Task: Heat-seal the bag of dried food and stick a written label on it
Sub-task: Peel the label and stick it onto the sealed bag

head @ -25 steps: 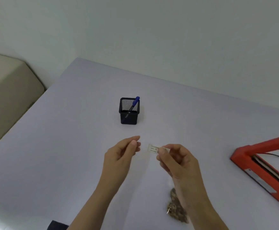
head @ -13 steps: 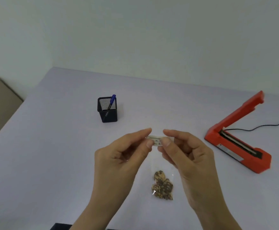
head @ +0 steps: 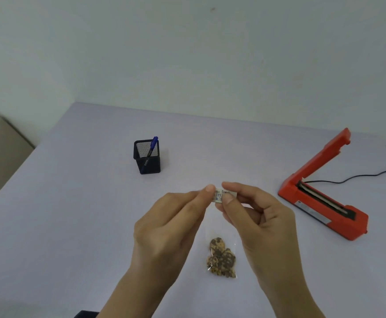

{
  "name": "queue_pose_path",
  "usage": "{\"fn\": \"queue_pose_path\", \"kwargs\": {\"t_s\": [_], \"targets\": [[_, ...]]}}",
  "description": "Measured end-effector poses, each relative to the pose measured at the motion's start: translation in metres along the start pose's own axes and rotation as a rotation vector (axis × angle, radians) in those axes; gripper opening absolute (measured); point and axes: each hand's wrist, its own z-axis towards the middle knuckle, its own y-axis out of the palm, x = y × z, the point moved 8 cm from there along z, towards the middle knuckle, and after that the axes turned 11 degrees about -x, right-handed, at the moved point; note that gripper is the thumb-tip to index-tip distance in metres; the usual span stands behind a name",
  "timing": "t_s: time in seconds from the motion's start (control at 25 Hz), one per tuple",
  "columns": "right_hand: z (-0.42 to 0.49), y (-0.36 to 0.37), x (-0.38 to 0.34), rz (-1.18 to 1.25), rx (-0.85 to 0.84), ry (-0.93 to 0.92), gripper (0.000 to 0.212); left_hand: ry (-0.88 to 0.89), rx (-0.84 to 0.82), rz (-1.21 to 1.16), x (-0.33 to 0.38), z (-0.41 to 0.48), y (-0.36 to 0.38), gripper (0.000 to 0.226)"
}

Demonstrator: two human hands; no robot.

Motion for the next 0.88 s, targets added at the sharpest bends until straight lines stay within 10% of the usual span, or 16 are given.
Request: {"fn": "queue_pose_path", "kwargs": {"t_s": [0.88], "targets": [[0.003,0.003,0.001,0.051,-0.004,-0.017,0.012,-0.074,0.127,-0.014,-0.006,-0.003,0.001,0.012]]}}
